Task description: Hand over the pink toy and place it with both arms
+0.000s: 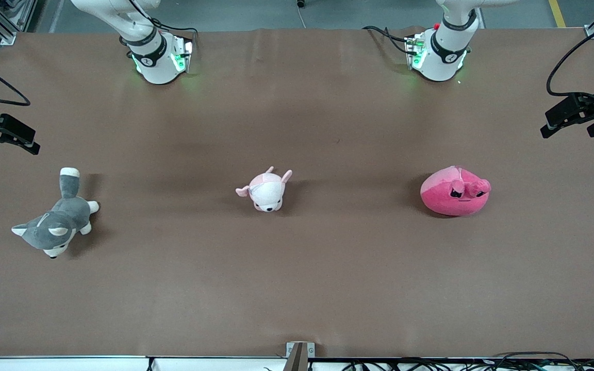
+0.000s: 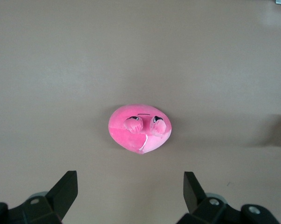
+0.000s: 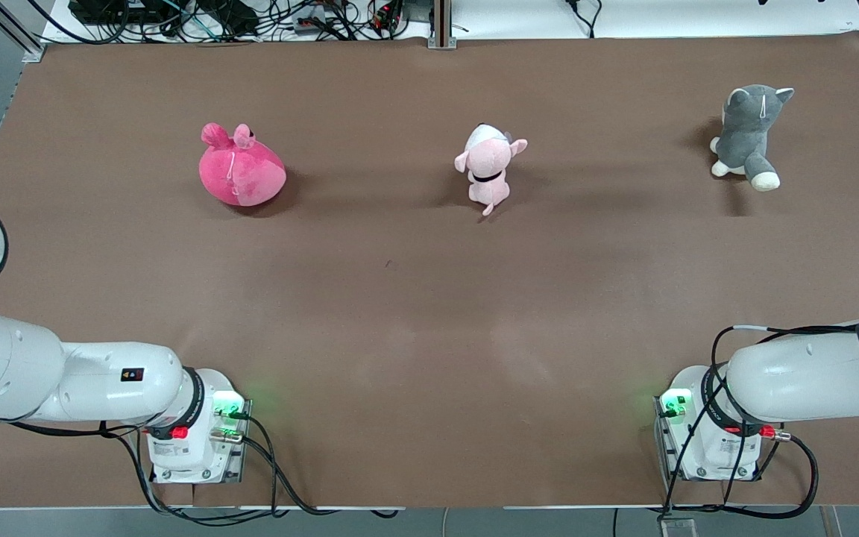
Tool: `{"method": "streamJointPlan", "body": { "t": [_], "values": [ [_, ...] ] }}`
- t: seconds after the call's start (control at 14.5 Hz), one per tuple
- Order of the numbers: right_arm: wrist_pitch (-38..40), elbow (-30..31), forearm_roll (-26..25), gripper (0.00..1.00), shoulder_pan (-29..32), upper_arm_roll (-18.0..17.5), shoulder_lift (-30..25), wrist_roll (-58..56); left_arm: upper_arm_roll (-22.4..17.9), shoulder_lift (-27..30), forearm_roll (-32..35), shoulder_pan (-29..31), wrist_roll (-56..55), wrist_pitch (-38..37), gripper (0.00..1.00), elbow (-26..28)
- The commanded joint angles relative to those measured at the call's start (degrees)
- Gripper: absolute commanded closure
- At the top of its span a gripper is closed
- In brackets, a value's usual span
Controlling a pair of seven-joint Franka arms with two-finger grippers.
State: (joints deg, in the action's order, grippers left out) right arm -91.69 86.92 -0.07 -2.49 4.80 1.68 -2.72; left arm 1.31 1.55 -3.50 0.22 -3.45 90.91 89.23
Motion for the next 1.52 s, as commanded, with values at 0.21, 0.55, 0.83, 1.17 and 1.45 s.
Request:
{"method": "streamJointPlan", "body": {
  "t": [0.21, 0.55, 0.83, 1.17, 1.45],
  "values": [
    [-4.89, 7.29, -0.72, 0.0, -0.32, -0.06, -4.92, 0.0, -0.08, -4.09, -0.72, 1.79, -4.38, -0.39, 0.0, 3.82],
    [-10.0, 14.68, -0.81, 0.0, -0.41, -0.06, -10.03, -0.09, 0.1, -7.35, 0.6, 1.19, -4.02, 11.45, 0.0, 15.94],
    [-9.47, 13.64, -0.38, 0.0, -0.24, -0.06, -9.5, 0.35, 0.19, -12.26, 0.95, 0.75, -4.02, 18.24, 0.0, 18.96],
    [-6.94, 9.77, 0.07, 0.0, -0.32, -0.06, -8.18, 0.43, 0.19, -16.57, 0.95, -0.22, -4.46, 21.14, 0.06, 19.05],
    [-5.78, 8.36, 5.77, 0.0, -0.15, 0.12, -7.48, 0.61, 0.27, -18.24, 0.95, -0.66, -4.55, 22.73, 0.34, 19.05]
  ]
}}
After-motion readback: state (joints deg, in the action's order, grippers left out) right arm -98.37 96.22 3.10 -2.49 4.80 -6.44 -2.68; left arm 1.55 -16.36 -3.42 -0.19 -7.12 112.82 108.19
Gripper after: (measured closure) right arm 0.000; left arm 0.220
